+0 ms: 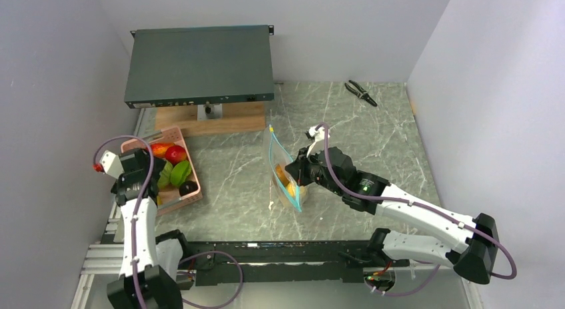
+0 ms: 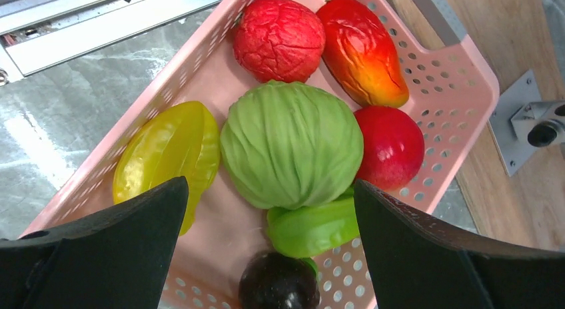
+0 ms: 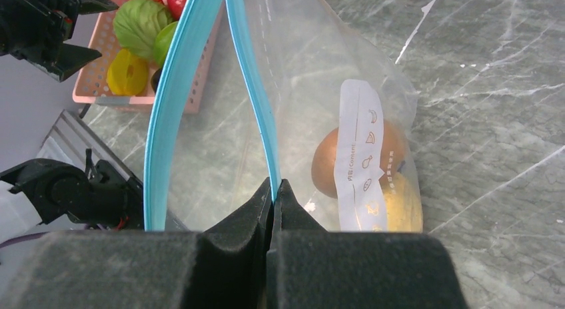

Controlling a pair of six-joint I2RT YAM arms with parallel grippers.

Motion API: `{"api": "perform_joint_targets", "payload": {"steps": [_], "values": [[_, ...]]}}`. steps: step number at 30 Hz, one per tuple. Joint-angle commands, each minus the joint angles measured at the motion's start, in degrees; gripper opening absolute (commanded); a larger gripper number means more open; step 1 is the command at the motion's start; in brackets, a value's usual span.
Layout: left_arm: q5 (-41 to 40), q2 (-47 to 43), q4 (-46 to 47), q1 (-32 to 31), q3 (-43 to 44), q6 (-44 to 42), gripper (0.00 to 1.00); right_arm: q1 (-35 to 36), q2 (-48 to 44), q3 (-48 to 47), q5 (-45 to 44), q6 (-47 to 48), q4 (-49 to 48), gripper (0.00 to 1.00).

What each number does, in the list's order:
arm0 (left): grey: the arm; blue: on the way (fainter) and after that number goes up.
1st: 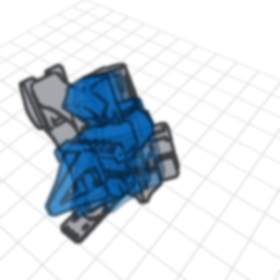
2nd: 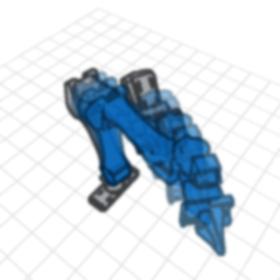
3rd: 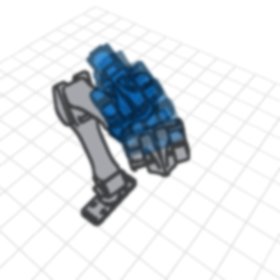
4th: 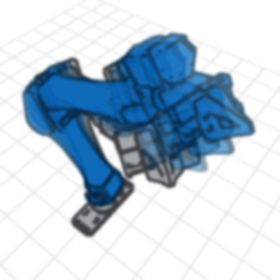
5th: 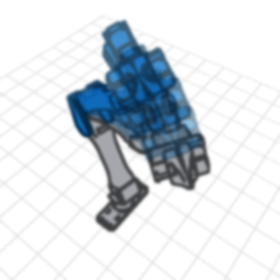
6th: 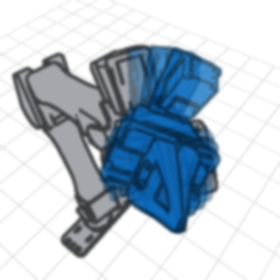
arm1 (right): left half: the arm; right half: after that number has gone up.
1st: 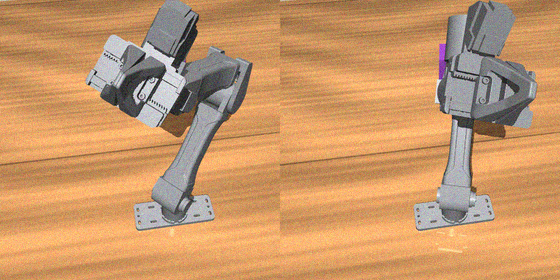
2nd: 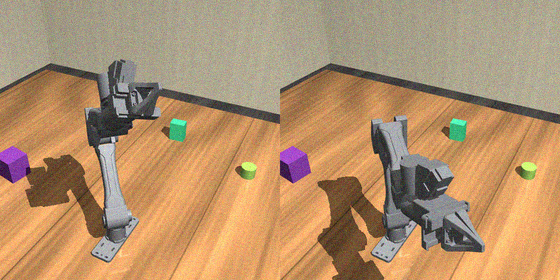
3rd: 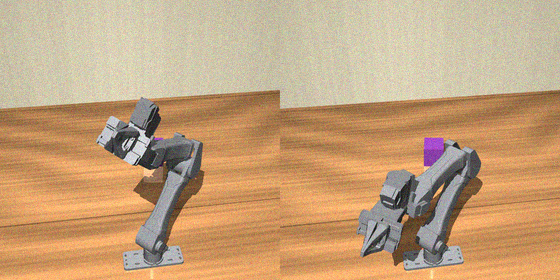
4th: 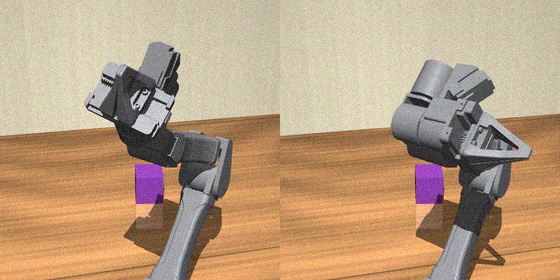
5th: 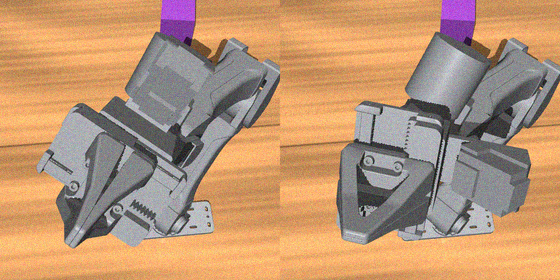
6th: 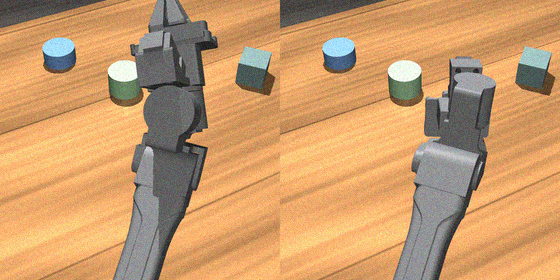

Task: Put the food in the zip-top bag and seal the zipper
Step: Pick up the fake vegetable from the bin.

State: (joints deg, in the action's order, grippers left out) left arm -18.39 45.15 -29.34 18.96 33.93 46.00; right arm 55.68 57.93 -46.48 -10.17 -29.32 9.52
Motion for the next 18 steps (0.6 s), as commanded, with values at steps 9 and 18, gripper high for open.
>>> {"api": "perform_joint_targets", "payload": {"steps": [9, 18], "values": [[20.4, 11.7, 15.5, 10.5, -2.8, 1.0, 1.0, -0.2, -1.5, 0.4, -0.2, 0.6, -1.3, 0.0], [23.1, 16.3, 16.1, 11.7, -2.5, 1.5, 1.0, -0.3, -0.3, 0.0, 0.9, 0.4, -1.9, 0.0]]}}
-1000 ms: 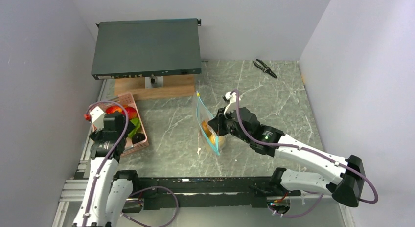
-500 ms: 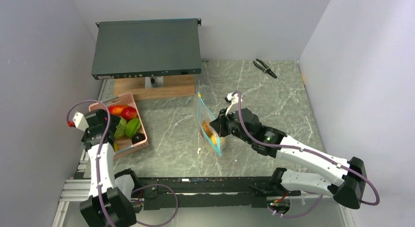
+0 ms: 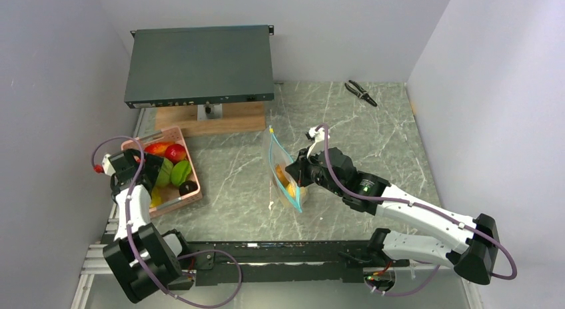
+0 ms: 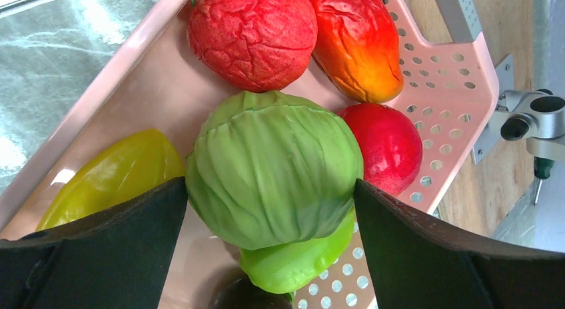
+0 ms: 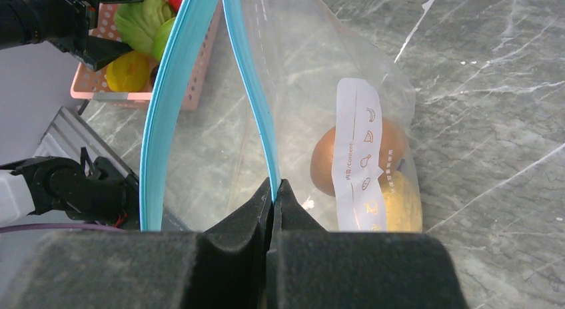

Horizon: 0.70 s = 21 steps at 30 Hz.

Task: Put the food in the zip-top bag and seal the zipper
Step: Pick up the fake vegetable from the bin.

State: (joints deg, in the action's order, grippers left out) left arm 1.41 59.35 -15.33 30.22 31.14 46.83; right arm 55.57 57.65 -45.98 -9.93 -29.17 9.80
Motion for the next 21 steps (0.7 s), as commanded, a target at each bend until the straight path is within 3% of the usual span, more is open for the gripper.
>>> {"api": "perform_joint_targets", "payload": {"steps": [1, 5, 13, 21], "values": [[4.5, 2.9, 2.6, 0.6, 0.4, 0.7, 1.0, -0.2, 0.0, -0.5, 0.7, 0.1, -2.3, 0.0], [8.4, 3.9, 2.6, 0.6, 2.0, 0.5, 1.0, -0.2, 0.3, -0.6, 1.0, -0.6, -2.9, 0.0], [4.0, -1.9, 0.7, 0.5, 1.7, 1.1, 1.0, -0.3, 1.4, -0.7, 0.9, -0.4, -3.3, 0.0], [4.5, 4.5, -1.9, 0.5, 4.6, 3.4, 1.0, -0.2, 2.0, -1.2, 1.5, -0.2, -3.7, 0.0]]}}
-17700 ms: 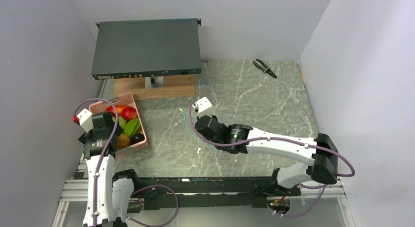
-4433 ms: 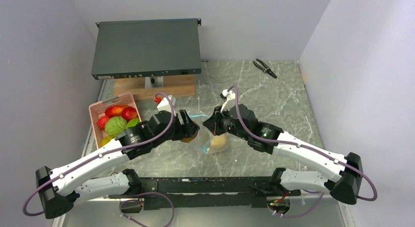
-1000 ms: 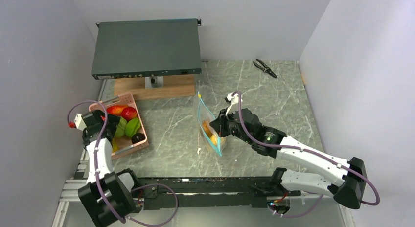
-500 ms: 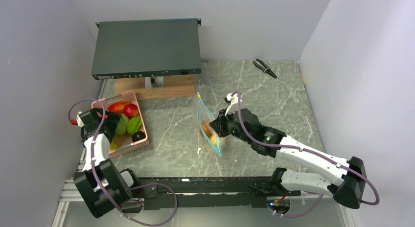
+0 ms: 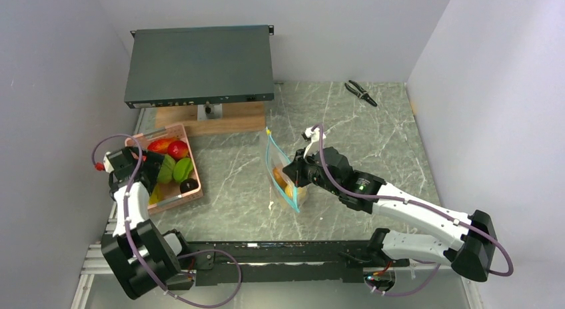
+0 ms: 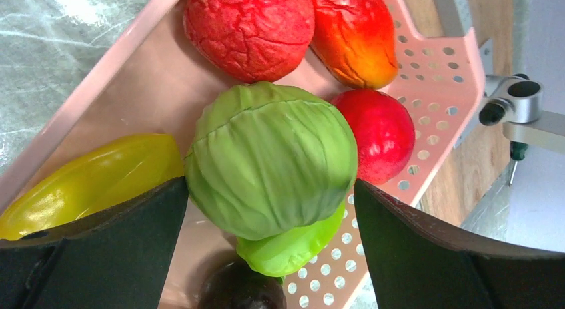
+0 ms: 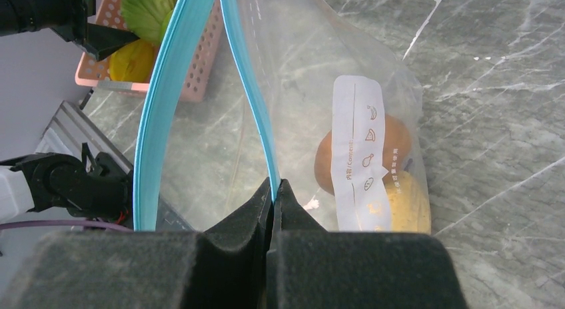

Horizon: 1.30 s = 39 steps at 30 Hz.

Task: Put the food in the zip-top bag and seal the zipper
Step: Pick up the fake vegetable from the bin.

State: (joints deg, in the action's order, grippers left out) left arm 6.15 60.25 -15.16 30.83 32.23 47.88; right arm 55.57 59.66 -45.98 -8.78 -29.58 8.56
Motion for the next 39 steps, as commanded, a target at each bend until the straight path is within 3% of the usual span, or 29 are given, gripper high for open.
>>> {"api": "perform_joint_targets", "payload": {"steps": [1, 6, 10, 16, 21, 25, 30, 39], "values": [[-0.9, 5.1, -3.3, -0.1, 4.4, 2.6, 1.0, -0.2, -0.1, -1.2, 0.2, 0.3, -2.3, 0.0], [1.9, 10.9, -1.2, -0.1, 4.5, 3.1, 1.0, -0.2, -0.6, -0.9, -0.2, 0.3, -2.4, 0.0], [0.9, 10.6, -0.4, -0.1, 2.5, 4.3, 0.99, -0.2, -0.6, -0.8, 0.0, 0.1, -2.4, 0.0], [-5.1, 4.5, -3.1, -0.1, 1.4, 5.2, 0.83, -0.2, -0.1, -0.8, 0.6, 0.3, -2.5, 0.0], [-6.0, 0.3, -4.3, -0.1, 2.1, 2.4, 0.62, -0.3, 0.3, -1.3, 0.8, 0.2, -2.7, 0.0], [-6.0, -3.7, -4.9, -0.1, 2.5, -0.3, 0.51, -0.3, 0.2, -1.1, 0.8, 0.1, -2.7, 0.0], [-5.9, -9.7, -7.3, -0.9, 3.0, -3.6, 0.47, -0.3, 0.6, -1.2, 1.0, 0.1, -2.8, 0.0], [5.6, -22.3, -11.5, -9.5, 2.8, -6.5, 0.41, -0.3, 1.0, -1.5, 1.6, -0.2, -3.1, 0.0]]}}
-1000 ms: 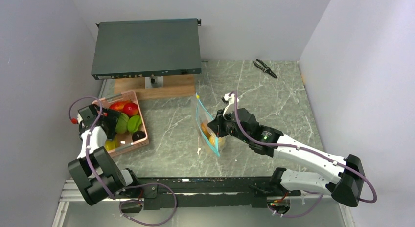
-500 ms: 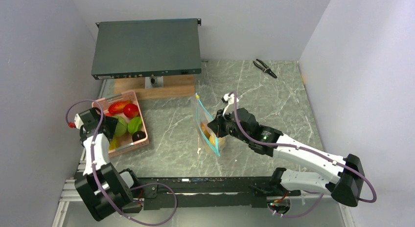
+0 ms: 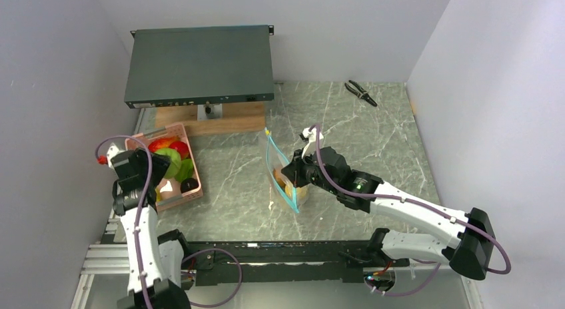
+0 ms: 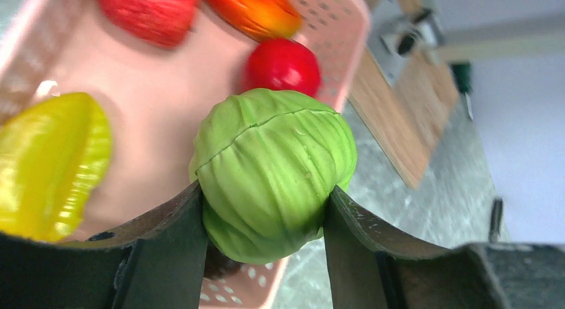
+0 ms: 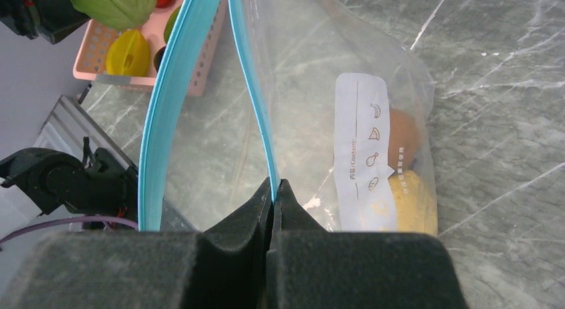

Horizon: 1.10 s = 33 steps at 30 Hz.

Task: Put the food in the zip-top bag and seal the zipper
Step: Pick up the fake vegetable from the bin, then place the fake vegetable in the zipper food storage bag.

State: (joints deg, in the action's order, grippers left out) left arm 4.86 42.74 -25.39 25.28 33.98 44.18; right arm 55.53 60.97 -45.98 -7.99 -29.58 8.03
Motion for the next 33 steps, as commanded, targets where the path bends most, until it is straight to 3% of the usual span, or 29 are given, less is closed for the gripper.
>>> {"api": "perform_joint_targets", "payload": {"steps": [1, 7, 12, 15, 19, 25, 33], "values": [[8.3, -6.2, -1.8, -5.4, 1.5, -3.4, 0.41, -0.2, -0.5, -1.4, 0.7, -0.1, -2.5, 0.0], [21.0, -15.1, 0.2, -12.7, 1.3, -3.0, 0.41, -0.2, -1.4, -1.3, 0.3, 0.0, -2.0, 0.0], [35.5, -18.0, 13.0, -17.9, 0.9, 3.3, 0.37, -0.3, -0.9, -1.5, 1.2, -0.4, -2.7, 0.0], [38.5, -19.1, 17.9, -22.4, 3.3, 5.0, 0.36, -0.2, -0.4, -2.2, 1.9, -0.5, -2.7, 0.0], [44.1, -18.6, 32.1, -26.8, 3.0, 12.7, 0.33, -0.2, -0.1, -2.3, 2.6, -0.7, -3.5, 0.0], [40.7, -15.0, 47.1, -38.3, 1.7, 17.4, 0.3, -0.2, 0.8, -2.5, 4.5, -1.7, -4.2, 0.0], [28.2, -1.7, 54.2, -60.8, 3.1, 8.3, 0.3, -0.1, 0.5, -3.2, 4.7, -2.1, -3.7, 0.0]]}}
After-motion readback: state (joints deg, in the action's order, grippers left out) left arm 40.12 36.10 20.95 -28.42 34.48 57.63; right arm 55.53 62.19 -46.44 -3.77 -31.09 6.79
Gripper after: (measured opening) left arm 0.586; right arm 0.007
